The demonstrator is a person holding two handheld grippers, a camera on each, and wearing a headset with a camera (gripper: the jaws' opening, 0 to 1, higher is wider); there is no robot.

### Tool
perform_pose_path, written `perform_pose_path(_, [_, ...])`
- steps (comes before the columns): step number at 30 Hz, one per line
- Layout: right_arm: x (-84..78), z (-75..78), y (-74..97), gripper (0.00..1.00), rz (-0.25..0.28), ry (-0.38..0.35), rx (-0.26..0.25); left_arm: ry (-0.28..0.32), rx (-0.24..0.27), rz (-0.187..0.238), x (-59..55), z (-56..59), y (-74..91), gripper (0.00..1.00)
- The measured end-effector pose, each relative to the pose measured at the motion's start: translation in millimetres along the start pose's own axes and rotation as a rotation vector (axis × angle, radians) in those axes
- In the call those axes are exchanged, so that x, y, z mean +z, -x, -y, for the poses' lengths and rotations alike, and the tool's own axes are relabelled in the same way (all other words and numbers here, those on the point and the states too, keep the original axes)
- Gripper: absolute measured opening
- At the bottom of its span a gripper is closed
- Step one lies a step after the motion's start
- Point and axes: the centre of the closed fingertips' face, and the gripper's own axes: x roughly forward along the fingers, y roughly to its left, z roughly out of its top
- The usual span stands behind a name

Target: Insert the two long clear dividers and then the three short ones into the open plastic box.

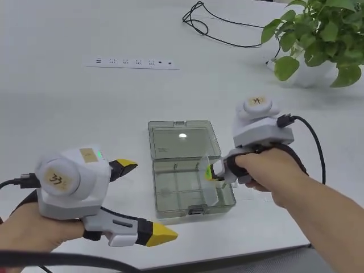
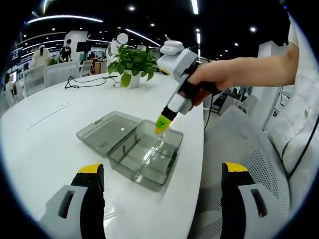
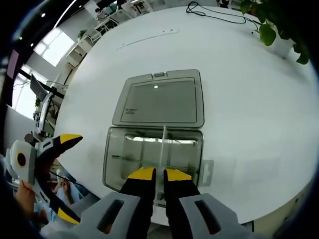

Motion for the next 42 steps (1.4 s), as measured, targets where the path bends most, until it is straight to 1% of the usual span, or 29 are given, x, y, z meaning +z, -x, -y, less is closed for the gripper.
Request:
perform_pose_path(5, [-2.6,-1.6,-7.3,0.09,-0.008,0.029,0.003,0.003,0.003,-0.003,-0.6,-1.0,0.8,1.0])
perform_pose_path(13, [-6.1,0.8,-17.5,0.09,-0.012,0.057,0.013,0.005,0.012,-0.009,-1.1,-2.2,2.7,1.0])
perform_pose_path(17, [-6.2,1.6,-18.4,0.1,-0.006,0.054,0.02,0.006,0.02,-0.013,-1.5,-2.5,4.4,1.0])
perform_pose_path(23, [-6.5,1.3,-17.7,0.1,0.013,0.079,0.05,0.015,0.035,-0.019,-1.8,-3.0,6.2,1.0])
perform_pose_path(28, [-7.0,-0.3,-12.5,0.12,0.039,0.081,0.088,0.016,0.046,-0.025,-1.5,-2.5,8.0,1.0])
perform_pose_path(32, [-3.7,-1.9,-5.0,0.14,0.067,0.101,0.107,0.02,0.058,-0.032,-2.5,-3.2,9.8,1.0])
perform_pose_path(35, [2.0,-3.1,2.8,0.17,0.102,0.131,0.125,0.025,0.07,-0.038,-3.4,-3.8,11.9,1.0])
perform_pose_path(38, [4.3,-3.9,9.4,0.19,0.118,0.189,0.135,0.03,0.082,-0.042,-4.0,-5.1,13.9,1.0])
perform_pose_path(40, [5.1,-4.5,14.7,0.2,0.126,0.202,0.147,0.032,0.091,-0.044,-4.5,-6.4,15.5,1.0])
perform_pose_path(42, [7.2,-5.3,18.7,0.22,0.143,0.225,0.159,0.035,0.099,-0.043,-4.2,-7.3,17.0,1.0])
